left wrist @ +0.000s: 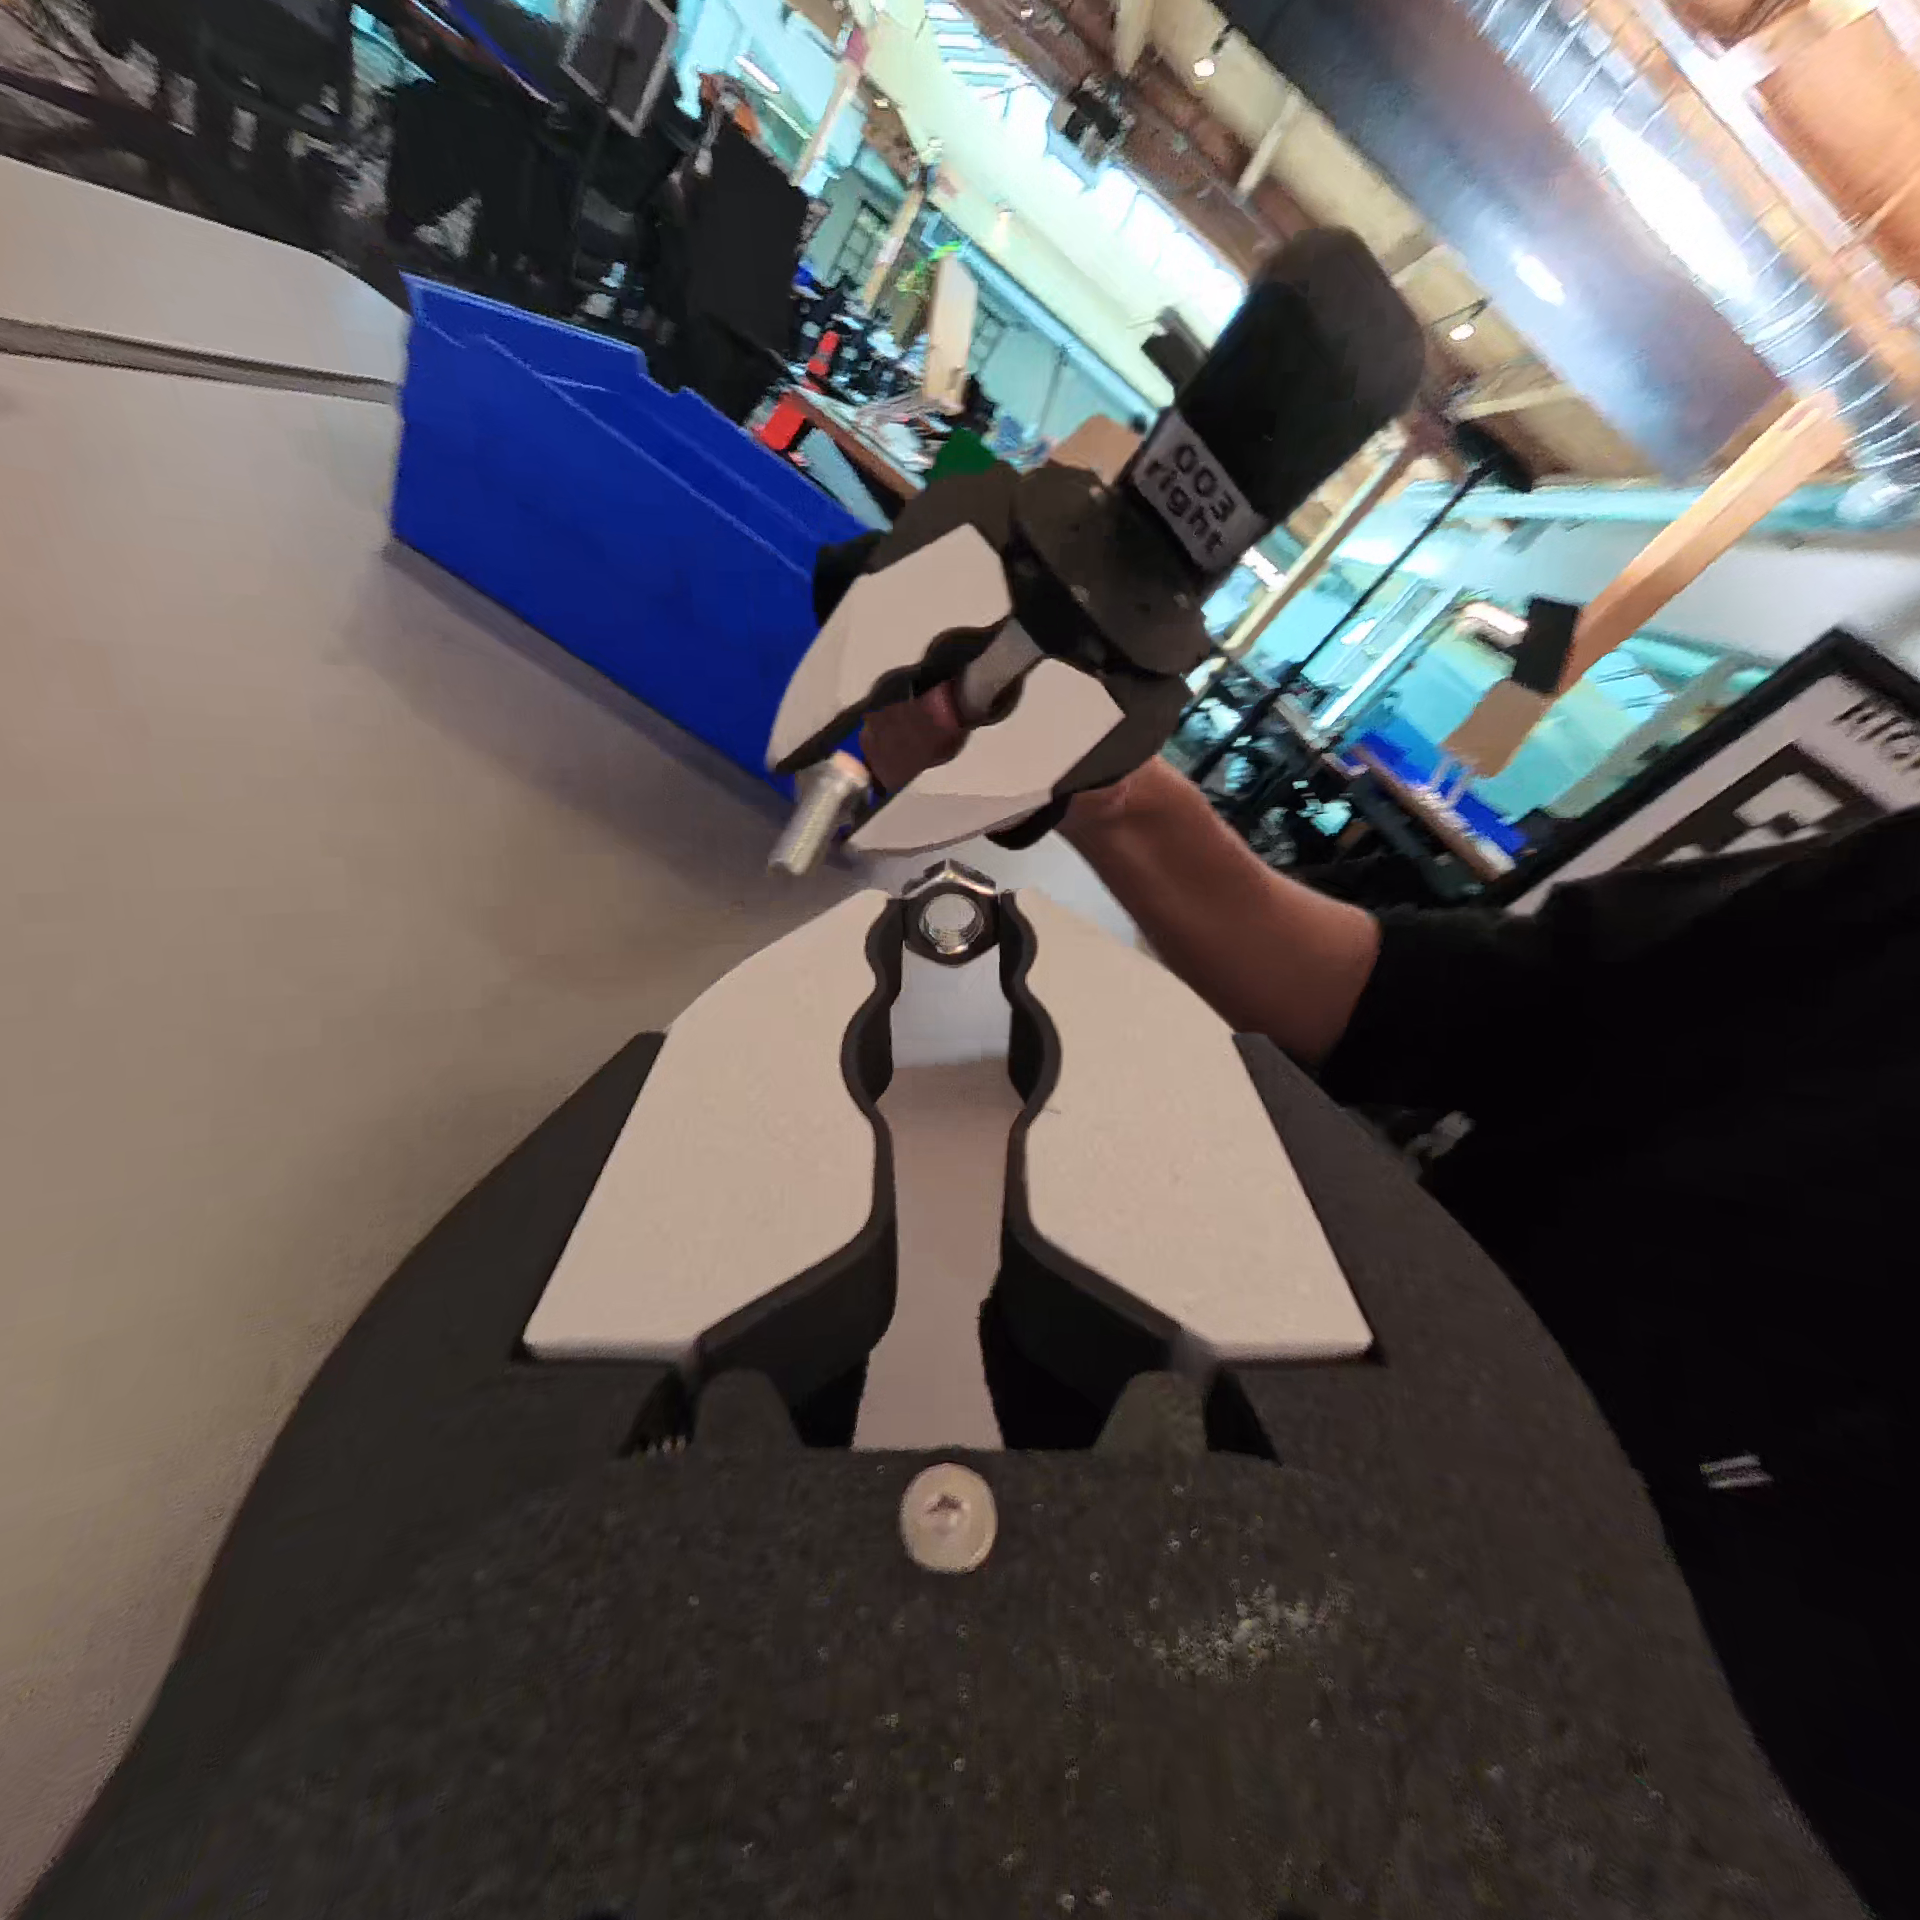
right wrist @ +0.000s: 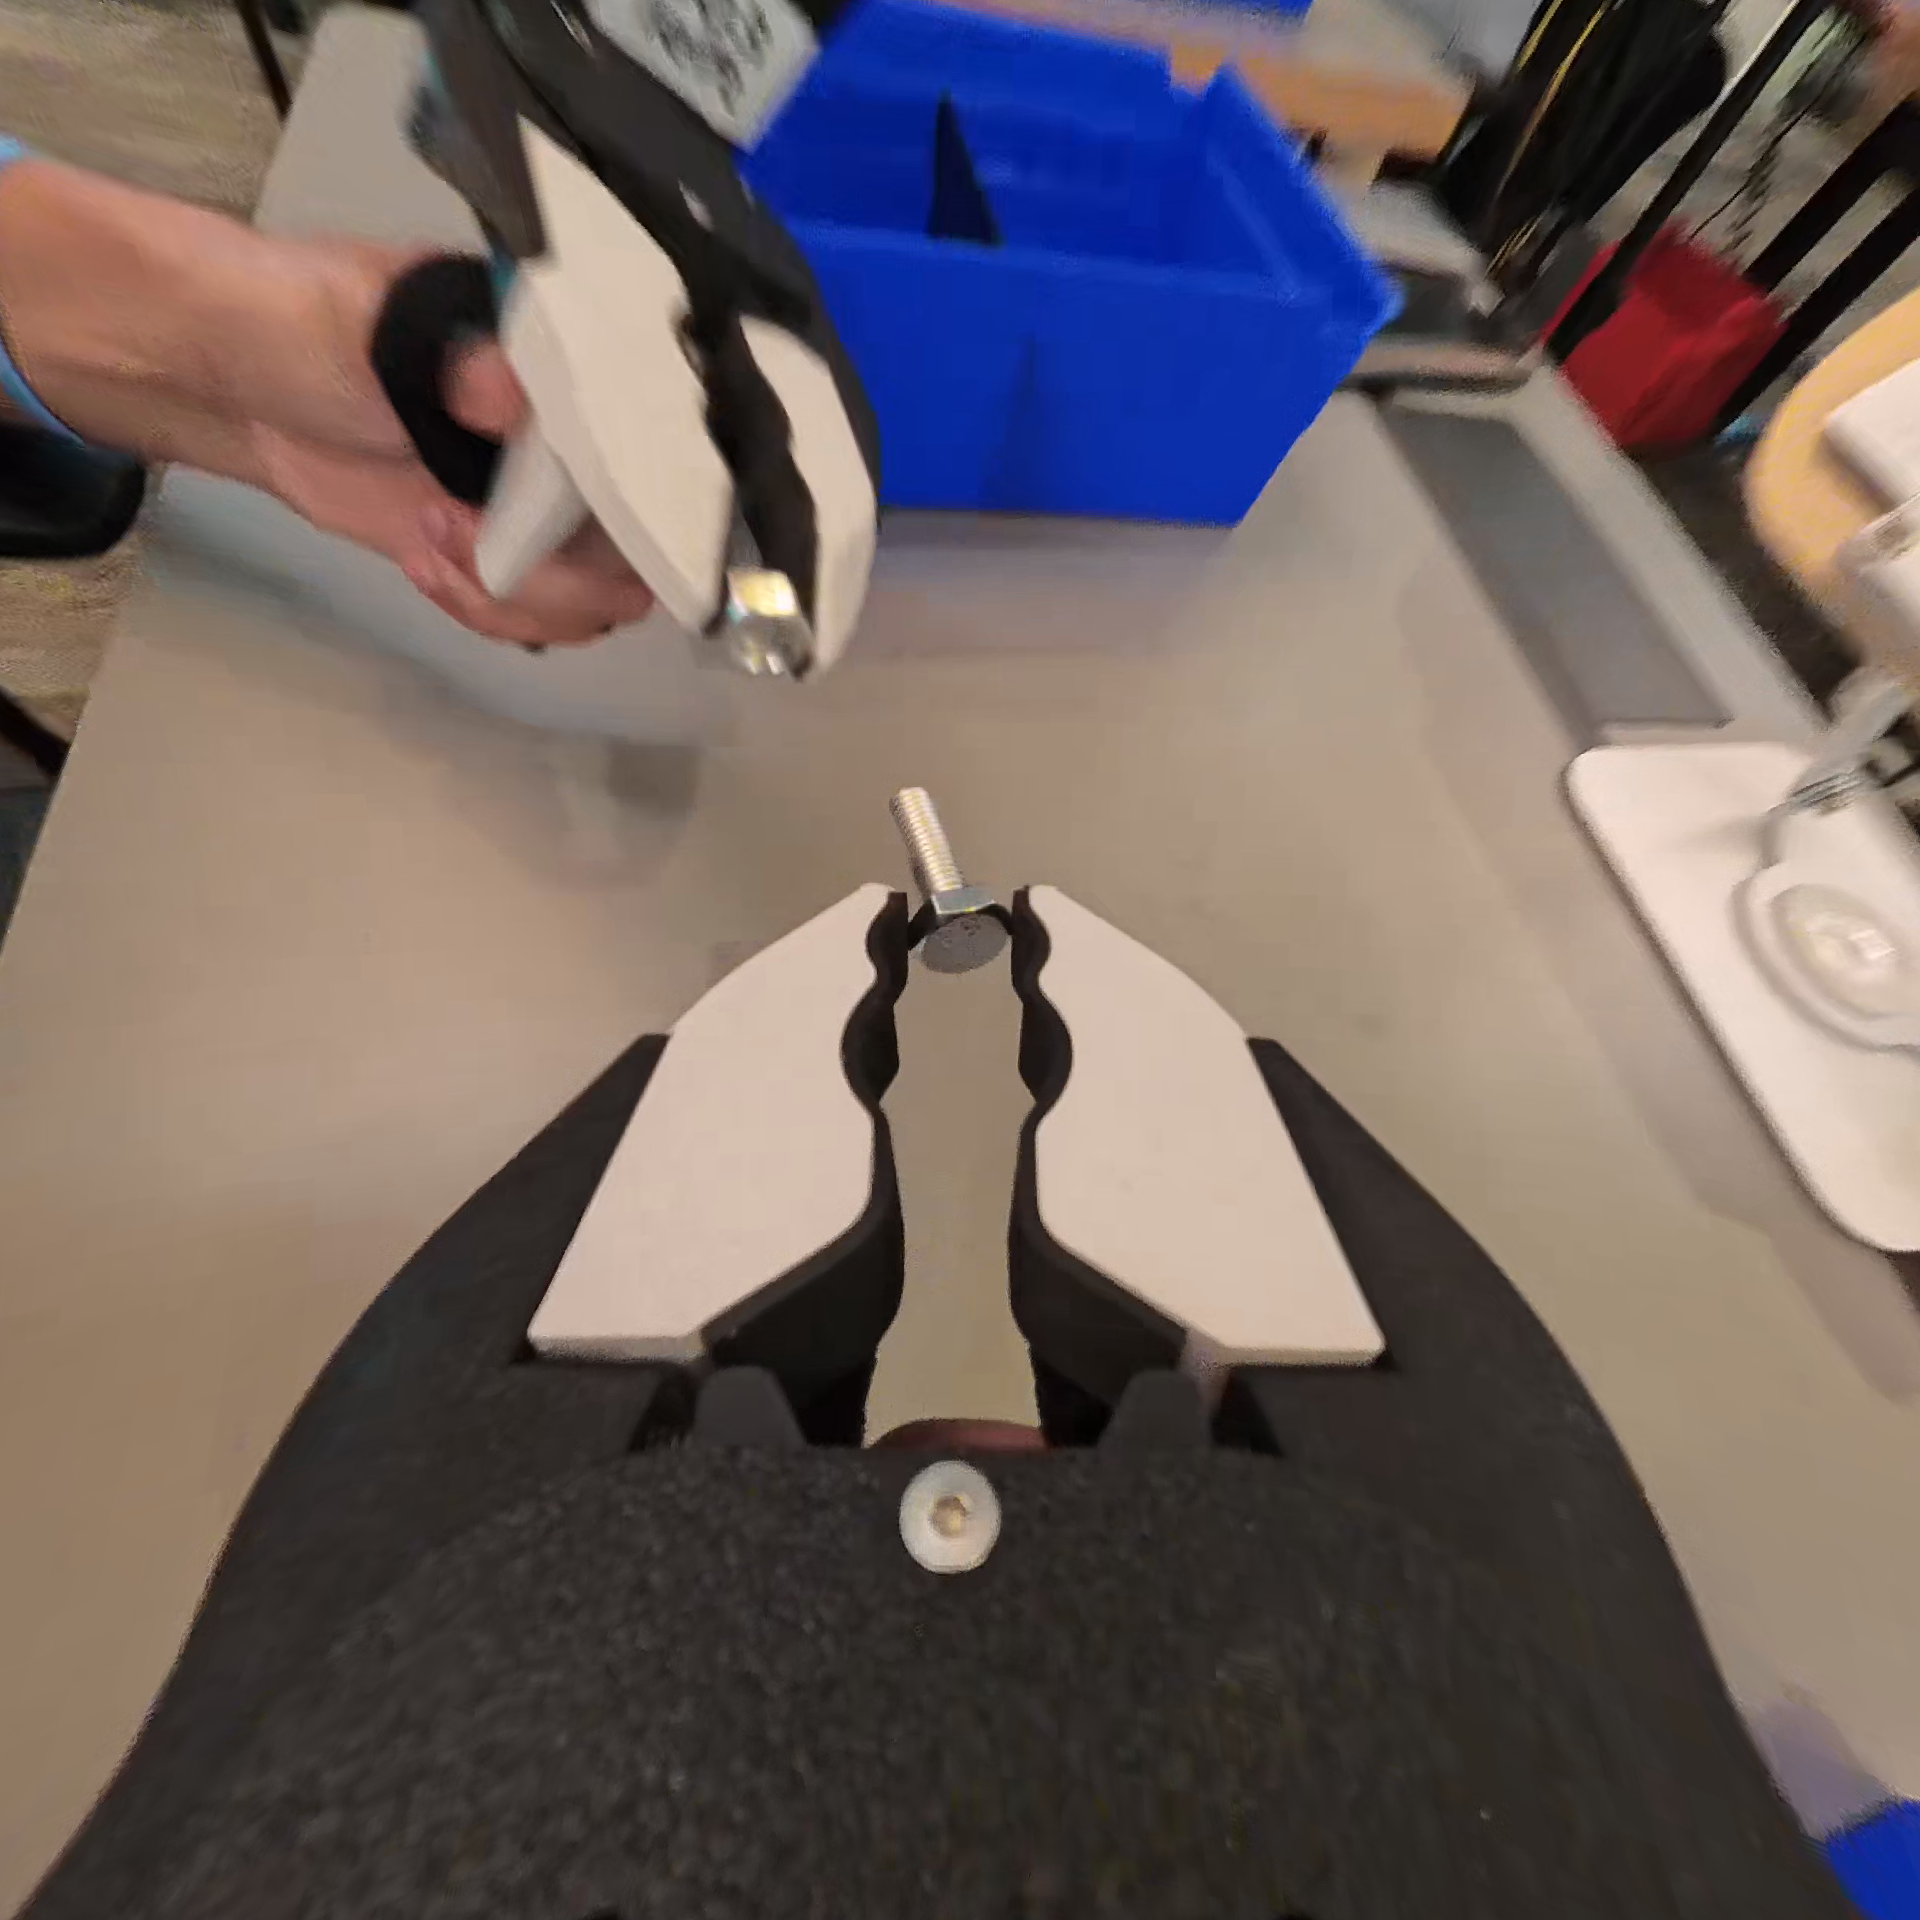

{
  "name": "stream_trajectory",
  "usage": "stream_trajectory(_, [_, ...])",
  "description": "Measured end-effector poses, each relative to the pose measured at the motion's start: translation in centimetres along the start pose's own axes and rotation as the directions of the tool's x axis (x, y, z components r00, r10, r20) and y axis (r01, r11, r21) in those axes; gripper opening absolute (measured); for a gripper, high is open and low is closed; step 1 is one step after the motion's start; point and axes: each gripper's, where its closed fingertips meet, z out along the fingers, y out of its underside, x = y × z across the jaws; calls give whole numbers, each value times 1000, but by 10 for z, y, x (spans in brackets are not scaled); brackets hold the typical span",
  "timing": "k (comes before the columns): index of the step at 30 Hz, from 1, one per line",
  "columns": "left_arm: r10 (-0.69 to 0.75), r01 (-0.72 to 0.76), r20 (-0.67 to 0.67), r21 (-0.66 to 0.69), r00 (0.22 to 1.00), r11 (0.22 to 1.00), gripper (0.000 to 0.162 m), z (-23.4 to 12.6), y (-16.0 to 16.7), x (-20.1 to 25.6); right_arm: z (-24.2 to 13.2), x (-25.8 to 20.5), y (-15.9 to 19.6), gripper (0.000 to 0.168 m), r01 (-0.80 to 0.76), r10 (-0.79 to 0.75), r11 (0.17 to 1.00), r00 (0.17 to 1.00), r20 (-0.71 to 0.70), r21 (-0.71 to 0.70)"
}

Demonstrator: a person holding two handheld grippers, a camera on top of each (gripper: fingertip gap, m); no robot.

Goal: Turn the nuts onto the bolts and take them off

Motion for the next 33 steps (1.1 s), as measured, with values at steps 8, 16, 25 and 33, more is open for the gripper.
stream_trajectory(8, [-193,202,-220,19,956,979,16,19,-10,6,-31,-11,-27,19,196,-169,973,964,-204,119])
stream_trajectory(16, [-329,351,-304,20,894,936,16,15,-12,0,-22,-13,-29,19,281,-246,955,931,-268,98])
stream_trajectory(25, [-402,429,-316,18,859,903,16,17,-7,-6,-13,-12,-25,19,301,-268,951,919,-291,75])
stream_trajectory(33, [-367,396,-306,34,878,918,16,20,-6,-5,-12,-11,-20,19,101,-73,983,981,-178,153])
